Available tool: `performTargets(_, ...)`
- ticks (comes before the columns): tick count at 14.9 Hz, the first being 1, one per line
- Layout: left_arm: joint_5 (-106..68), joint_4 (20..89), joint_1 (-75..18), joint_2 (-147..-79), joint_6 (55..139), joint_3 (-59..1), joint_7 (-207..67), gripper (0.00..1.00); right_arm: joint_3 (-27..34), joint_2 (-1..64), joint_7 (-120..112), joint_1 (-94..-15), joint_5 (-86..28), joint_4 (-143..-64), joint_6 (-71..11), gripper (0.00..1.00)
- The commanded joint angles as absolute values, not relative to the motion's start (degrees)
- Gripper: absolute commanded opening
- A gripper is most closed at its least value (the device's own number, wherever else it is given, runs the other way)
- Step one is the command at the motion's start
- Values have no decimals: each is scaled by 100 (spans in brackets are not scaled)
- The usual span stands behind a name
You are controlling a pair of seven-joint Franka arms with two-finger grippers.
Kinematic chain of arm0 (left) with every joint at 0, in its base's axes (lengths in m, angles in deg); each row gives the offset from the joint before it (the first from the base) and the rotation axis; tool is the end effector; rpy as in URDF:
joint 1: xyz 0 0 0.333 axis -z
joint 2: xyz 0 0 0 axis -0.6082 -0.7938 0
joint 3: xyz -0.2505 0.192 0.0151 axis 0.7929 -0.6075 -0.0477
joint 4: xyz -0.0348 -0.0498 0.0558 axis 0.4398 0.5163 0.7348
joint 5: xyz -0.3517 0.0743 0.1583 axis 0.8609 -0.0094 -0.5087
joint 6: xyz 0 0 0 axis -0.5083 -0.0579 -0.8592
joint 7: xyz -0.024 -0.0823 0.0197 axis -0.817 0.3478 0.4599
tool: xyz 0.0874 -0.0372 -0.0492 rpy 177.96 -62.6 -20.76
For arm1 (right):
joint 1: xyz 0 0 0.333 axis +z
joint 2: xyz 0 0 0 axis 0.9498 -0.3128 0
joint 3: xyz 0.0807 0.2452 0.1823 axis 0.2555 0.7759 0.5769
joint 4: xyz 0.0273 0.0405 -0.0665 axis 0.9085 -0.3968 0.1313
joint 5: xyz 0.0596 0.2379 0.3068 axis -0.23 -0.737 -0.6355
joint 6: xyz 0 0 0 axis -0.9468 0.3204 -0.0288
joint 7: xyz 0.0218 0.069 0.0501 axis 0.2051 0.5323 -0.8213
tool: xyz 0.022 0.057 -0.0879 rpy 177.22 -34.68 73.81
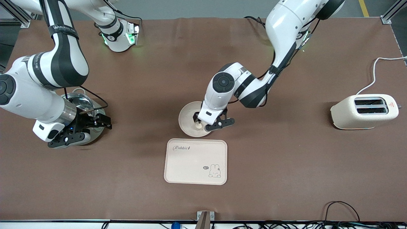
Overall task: Place bun in plate and plate on tray
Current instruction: 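Move the right gripper to the plate rim while the left gripper withdraws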
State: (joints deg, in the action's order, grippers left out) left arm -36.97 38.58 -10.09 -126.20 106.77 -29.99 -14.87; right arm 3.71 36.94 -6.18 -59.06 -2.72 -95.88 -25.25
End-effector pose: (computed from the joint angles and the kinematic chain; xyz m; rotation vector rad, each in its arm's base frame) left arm 0.5505 -0.4780 0.3097 2.9921 0.4201 0.0391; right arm 0.6476 0.1008 0.4548 -2.9864 -0.2932 -0.0317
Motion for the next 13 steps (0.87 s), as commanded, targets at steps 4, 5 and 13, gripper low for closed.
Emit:
performTargets(4, -3866, 4035, -2557, -11278, 9101, -2926, -4352, 100, 363, 3298, -706, -5728, -474, -9481, -2723, 100)
performTargets(5, -3858, 4017, -2760, -11049, 8820, -2926, -4809, 100, 363, 3193, -688, -5605, -474, -9472, -2723, 100)
performTargets(13, -3279, 3982, -4228, -9721, 7728, -2961, -6464, 100, 415, 2445, -1031, -5271, -1607, -9499, -2688, 99)
